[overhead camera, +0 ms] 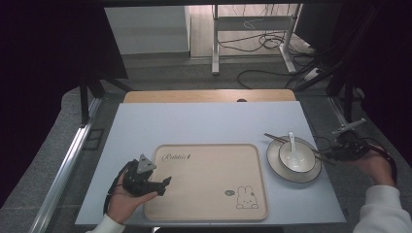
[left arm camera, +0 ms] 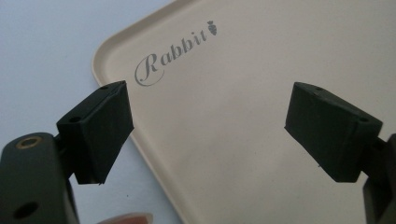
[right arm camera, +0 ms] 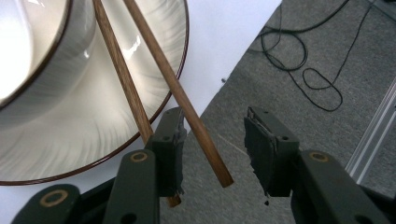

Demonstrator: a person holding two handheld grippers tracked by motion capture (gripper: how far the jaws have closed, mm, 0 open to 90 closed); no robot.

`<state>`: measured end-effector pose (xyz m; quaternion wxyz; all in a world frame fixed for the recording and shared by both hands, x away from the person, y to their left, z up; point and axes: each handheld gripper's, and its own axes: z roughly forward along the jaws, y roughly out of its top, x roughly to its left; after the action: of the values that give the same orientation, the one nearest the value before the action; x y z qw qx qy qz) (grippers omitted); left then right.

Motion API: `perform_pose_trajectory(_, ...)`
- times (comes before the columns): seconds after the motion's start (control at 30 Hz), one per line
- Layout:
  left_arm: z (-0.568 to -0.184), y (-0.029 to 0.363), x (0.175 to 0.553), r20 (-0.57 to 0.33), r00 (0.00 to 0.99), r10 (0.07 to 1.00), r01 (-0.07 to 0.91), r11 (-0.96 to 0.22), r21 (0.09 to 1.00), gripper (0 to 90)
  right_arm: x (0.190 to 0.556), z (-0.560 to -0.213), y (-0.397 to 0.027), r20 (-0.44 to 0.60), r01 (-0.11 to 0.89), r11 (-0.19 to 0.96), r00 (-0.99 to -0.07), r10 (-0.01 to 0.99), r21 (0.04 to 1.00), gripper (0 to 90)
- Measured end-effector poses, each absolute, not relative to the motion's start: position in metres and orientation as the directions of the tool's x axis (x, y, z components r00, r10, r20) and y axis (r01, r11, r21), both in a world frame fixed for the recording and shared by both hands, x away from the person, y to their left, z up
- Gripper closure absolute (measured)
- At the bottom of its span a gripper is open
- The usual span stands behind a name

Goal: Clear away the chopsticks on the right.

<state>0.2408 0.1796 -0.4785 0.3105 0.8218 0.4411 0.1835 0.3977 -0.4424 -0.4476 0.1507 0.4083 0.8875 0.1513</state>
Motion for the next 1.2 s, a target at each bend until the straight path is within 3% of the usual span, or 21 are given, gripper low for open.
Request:
perform_pose_trajectory(0.3,-0.479,0.182,0.24,0.027,0.542,0.84,0.612,-0.416,0.673,15.0,0.404,-0.457,-0.434,-0.139,0.659,0.679,-0.677,0.723,0.323,67.4)
perform_pose_trajectory(0.83,-0.479,0.182,0.241,0.028,0.543,0.839,0.611,-0.419,0.672,15.0,0.406,-0.462,-0.428,-0.144,0.619,0.724,-0.721,0.678,0.305,81.9)
perform_pose_trajectory(1.2,-0.478,0.183,0.24,0.03,0.542,0.84,0.609,-0.417,0.675,15.0,0.403,-0.45,-0.43,-0.154,0.639,0.679,-0.678,0.719,0.361,82.6)
